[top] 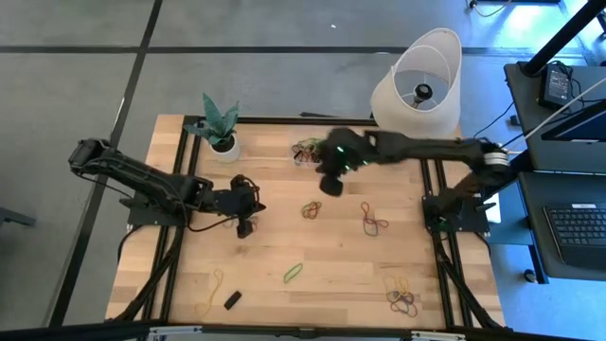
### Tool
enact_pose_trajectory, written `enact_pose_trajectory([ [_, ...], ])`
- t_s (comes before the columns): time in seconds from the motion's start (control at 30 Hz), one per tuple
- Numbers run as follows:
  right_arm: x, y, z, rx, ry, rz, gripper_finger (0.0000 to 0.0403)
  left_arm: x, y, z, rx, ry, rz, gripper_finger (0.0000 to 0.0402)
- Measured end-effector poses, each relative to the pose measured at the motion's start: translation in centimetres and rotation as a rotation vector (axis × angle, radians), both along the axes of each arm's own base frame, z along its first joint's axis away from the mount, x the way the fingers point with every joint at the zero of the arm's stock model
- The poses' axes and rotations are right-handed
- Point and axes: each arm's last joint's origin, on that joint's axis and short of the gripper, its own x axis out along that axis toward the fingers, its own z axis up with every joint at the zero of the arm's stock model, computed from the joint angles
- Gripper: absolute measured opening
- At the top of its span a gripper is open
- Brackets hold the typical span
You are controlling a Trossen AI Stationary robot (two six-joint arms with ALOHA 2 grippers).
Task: Pick and place rubber bands into bin
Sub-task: Put the blue rubber band into the transparent bin
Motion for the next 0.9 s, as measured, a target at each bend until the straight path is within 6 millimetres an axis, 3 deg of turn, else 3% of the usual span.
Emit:
enact_pose_trajectory([
  [0.13, -4.1, 3.2, -1.2, 0.073, -0.101, -0.039, 0.0002, 1.2, -0.7, 1.0, 0.037, 0.07, -0.003, 0.0003],
  [0.3, -9.3, 7.7, -3.1, 0.072, -0.101, -0.05, 0.0002, 3.0, -1.4, 1.0, 0.03, 0.263, -0.036, 0.0003],
  [0.47, -13.0, 10.7, -4.6, 0.131, -0.119, -0.07, 0.0002, 4.5, -1.9, 0.4, 0.03, 0.421, -0.011, 0.0004],
  [0.67, -14.8, 12.1, -6.3, 0.183, -0.1, -0.084, 0.0002, 4.4, -1.0, -1.7, -0.008, 0.63, 0.086, 0.0017],
  [0.9, -15.3, 12.5, -7.8, 0.215, -0.06, -0.117, 0.0002, 3.5, 0.8, -3.1, -0.097, 0.771, 0.221, 0.0091],
])
